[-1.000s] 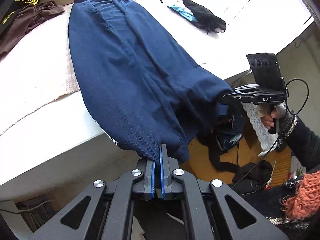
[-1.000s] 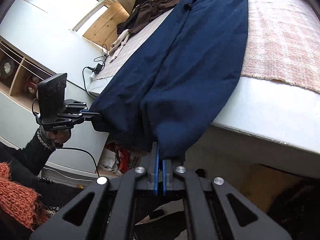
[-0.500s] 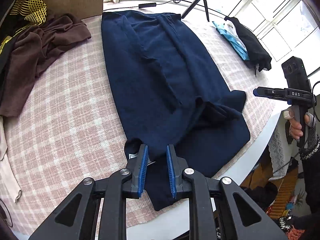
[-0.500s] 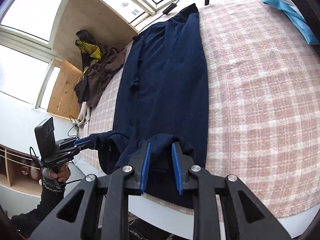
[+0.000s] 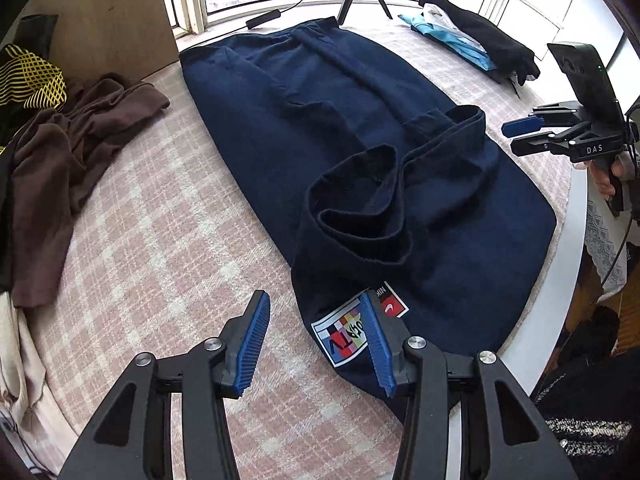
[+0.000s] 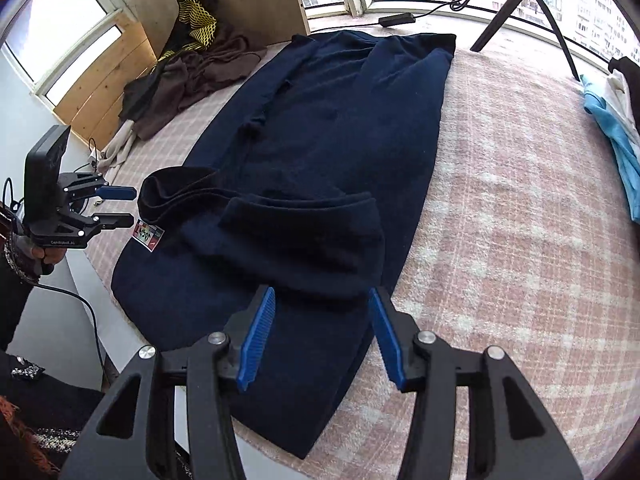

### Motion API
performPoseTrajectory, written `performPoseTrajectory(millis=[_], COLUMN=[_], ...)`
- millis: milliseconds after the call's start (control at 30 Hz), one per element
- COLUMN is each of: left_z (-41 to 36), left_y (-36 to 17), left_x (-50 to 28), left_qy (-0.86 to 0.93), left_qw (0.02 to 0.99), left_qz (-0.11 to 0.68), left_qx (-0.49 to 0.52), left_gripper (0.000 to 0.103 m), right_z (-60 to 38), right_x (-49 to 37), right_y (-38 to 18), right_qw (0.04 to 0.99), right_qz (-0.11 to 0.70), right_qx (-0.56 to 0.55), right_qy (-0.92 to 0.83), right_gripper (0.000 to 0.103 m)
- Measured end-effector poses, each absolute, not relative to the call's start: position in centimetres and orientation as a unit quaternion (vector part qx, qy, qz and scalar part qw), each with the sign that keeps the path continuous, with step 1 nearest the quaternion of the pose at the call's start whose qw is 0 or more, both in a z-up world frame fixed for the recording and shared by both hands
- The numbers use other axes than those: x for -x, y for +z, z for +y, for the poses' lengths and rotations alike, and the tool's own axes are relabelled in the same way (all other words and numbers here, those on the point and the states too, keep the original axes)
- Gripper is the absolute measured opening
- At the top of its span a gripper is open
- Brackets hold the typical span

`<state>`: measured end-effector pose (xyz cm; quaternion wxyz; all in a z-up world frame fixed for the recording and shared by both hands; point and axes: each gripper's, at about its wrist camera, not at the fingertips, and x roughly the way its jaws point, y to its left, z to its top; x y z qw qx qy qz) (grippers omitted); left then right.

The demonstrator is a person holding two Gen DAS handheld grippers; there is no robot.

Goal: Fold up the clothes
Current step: 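Grasp the folded hem with the left gripper while the right gripper grasps the fabric beside it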

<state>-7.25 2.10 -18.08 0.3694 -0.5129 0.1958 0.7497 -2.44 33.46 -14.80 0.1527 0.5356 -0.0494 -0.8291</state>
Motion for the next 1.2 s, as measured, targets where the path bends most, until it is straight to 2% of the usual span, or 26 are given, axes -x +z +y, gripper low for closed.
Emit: performPoseTrajectory(millis=[167, 233, 300, 367, 400, 433, 467, 667, 733, 767, 833, 867, 1000, 1067, 1167, 1200], left_z=[3.8, 3.9, 3.9, 4.0, 3.9, 3.9, 3.9, 3.3, 2.5, 2.2, 1.8, 1.5, 1.8, 2.9, 4.7, 5.2], left_y=[-18.6, -18.6, -18.8, -18.8, -18.7, -18.4, -18.1, -16.5, -17.5, -18.7, -20.6, -20.8, -19.0, -18.5, -19.8, -20.3], left_x=[8.9, 9.7, 10.4, 10.8, 10.9, 11.0, 11.1, 11.9, 13.5, 14.3, 15.3, 15.4, 13.7, 12.8, 12.8, 13.0], left_qy=[0.748, 0.747, 0.741, 0.739, 0.74, 0.739, 0.737, 0.744, 0.751, 0.744, 0.738, 0.736, 0.751, 0.752, 0.737, 0.735], left_qw=[0.368, 0.373, 0.375, 0.374, 0.374, 0.379, 0.385, 0.404, 0.379, 0.36, 0.312, 0.309, 0.343, 0.365, 0.371, 0.367], left_qz=[0.193, 0.18, 0.164, 0.16, 0.158, 0.154, 0.149, 0.134, 0.113, 0.11, 0.11, 0.104, 0.116, 0.144, 0.171, 0.175], left_qx=[0.517, 0.52, 0.532, 0.536, 0.536, 0.536, 0.536, 0.515, 0.529, 0.553, 0.588, 0.593, 0.552, 0.531, 0.538, 0.543], left_gripper=[0.043, 0.03, 0.013, 0.007, 0.004, 0.004, 0.004, 0.004, 0.005, 0.006, 0.007, 0.008, 0.028, 0.045, 0.046, 0.043], right_z=[33.3, 33.7, 34.1, 34.8, 35.2, 35.7, 36.1, 37.7, 38.0, 38.0, 38.1, 38.4, 39.1, 38.9, 38.3, 38.0], right_x=[5.6, 6.5, 7.0, 7.3, 7.3, 7.3, 7.4, 7.0, 7.3, 7.5, 7.8, 7.8, 7.5, 7.4, 7.7, 7.8], right_y=[-15.8, -16.5, -17.0, -17.1, -17.1, -17.1, -17.1, -15.5, -15.5, -15.8, -16.2, -16.3, -16.1, -16.4, -17.2, -17.3], right_qw=[0.184, 0.194, 0.206, 0.217, 0.222, 0.225, 0.228, 0.246, 0.235, 0.223, 0.203, 0.197, 0.204, 0.208, 0.206, 0.207], right_qz=[-0.014, -0.015, -0.023, -0.042, -0.057, -0.072, -0.086, -0.142, -0.147, -0.139, -0.134, -0.141, -0.173, -0.168, -0.156, -0.15], right_qx=[-0.527, -0.534, -0.537, -0.535, -0.533, -0.532, -0.535, -0.517, -0.52, -0.53, -0.544, -0.544, -0.532, -0.534, -0.547, -0.546], right_qy=[-0.83, -0.823, -0.817, -0.815, -0.815, -0.813, -0.809, -0.808, -0.808, -0.806, -0.803, -0.803, -0.803, -0.802, -0.797, -0.798], right_gripper=[0.048, 0.048, 0.048, 0.048, 0.042, 0.016, 0.003, 0.005, 0.006, 0.008, 0.032, 0.035, 0.049, 0.052, 0.052, 0.052])
